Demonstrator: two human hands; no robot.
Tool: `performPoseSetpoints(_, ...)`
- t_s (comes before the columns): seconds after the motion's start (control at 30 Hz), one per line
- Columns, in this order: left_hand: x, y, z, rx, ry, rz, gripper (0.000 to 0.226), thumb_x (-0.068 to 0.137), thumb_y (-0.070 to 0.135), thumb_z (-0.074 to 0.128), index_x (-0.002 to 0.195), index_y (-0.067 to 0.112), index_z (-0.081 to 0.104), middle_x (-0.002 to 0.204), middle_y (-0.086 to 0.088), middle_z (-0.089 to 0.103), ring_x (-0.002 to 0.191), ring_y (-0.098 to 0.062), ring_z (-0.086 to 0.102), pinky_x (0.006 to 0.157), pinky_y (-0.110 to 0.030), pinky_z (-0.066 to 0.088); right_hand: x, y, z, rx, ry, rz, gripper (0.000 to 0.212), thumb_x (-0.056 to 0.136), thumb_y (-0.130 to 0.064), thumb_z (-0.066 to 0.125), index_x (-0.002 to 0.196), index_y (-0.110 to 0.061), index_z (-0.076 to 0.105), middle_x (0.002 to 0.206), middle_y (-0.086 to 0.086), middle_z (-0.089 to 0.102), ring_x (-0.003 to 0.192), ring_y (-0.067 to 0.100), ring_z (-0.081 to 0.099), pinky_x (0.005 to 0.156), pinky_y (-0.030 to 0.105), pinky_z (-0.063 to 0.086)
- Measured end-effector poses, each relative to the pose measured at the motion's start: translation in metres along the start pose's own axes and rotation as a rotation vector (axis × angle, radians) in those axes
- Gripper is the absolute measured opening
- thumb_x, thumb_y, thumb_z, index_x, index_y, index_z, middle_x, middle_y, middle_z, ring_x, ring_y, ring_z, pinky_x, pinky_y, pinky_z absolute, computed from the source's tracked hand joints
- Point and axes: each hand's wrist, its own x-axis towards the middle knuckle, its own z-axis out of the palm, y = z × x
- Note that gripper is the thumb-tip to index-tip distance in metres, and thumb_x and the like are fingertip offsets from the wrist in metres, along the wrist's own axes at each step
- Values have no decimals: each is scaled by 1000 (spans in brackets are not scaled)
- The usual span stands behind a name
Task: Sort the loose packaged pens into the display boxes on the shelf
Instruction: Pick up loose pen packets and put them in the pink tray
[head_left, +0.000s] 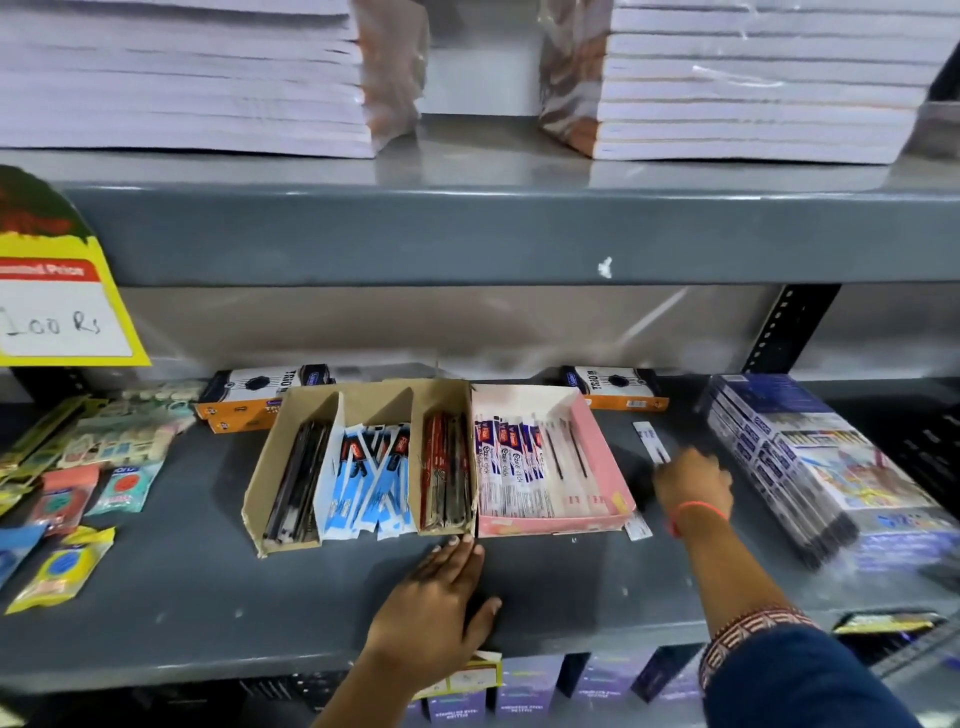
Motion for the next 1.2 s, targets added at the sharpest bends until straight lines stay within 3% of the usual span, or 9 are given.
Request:
performPoseSetpoints(0.23,-1,-2,-1,16,-20,-12,74,99,50,8,108,12,71,113,-3,67,104,-17,62,98,-25,26,-1,26,7,-246,-37,-132,33,91,-2,42,118,-1,61,122,20,62,114,36,59,91,40,50)
performPoseSetpoints(0.37,-2,-2,2,-2,-42,-19,74,99,51,8,110,14,71,114,-1,66,106,-15,61,93,-25,41,-7,30,9,-314,-21,-199,34,91,-2,40,120,-3,59,122,18,61,114,34,60,89,40,51)
performPoseSetpoints(0.5,-1,-3,2,21,-53,-48,76,98,52,6,111,15,71,116,0,66,107,-15,60,87,-32,45,2,37,6,226,-13,67,32,87,-10,49,110,9,63,115,33,63,106,44,59,86,42,48)
performPoseSetpoints(0.57,2,-3,4,62,14,-5,84,94,58,-3,126,13,60,132,-1,53,121,-16,49,100,-34,32,6,40,0,467,-18,190,37,89,-14,46,109,13,61,109,34,63,99,44,59,80,39,45)
performPoseSetpoints(0.63,3,-3,5,73,38,15,88,90,60,-9,134,12,50,140,2,40,128,-14,39,108,-30,18,7,38,-5,674,-40,253,35,90,-13,40,103,14,59,83,27,59,73,36,56,63,33,40)
performPoseSetpoints(0.77,1,-2,2,15,-53,-26,75,98,50,6,106,17,73,111,3,68,103,-11,62,96,-20,35,4,27,-9,871,-45,198,24,91,-5,38,72,-5,53,58,9,42,49,21,37,40,23,33)
performPoseSetpoints(0.87,0,0,-1,19,-20,-12,76,99,49,6,103,16,74,109,2,69,100,-12,64,94,-22,31,-11,15,-9,926,-41,84,31,93,-11,46,64,-19,54,59,6,46,52,17,37,51,25,34)
performPoseSetpoints(1.0,0,0,-1,59,-21,-9,77,98,50,5,103,15,74,108,-1,69,100,-13,64,94,-22,28,-41,-4,-14,1225,-222,18,27,92,-6,51,69,-17,58,64,3,57,54,11,44,51,23,32)
performPoseSetpoints(1.2,-2,0,-6,47,-80,-40,78,98,50,4,102,17,74,107,1,69,100,-12,64,95,-24,28,-64,-16,-4,1465,-502,-2,12,84,-2,59,79,-10,67,65,0,75,71,24,67,65,34,54)
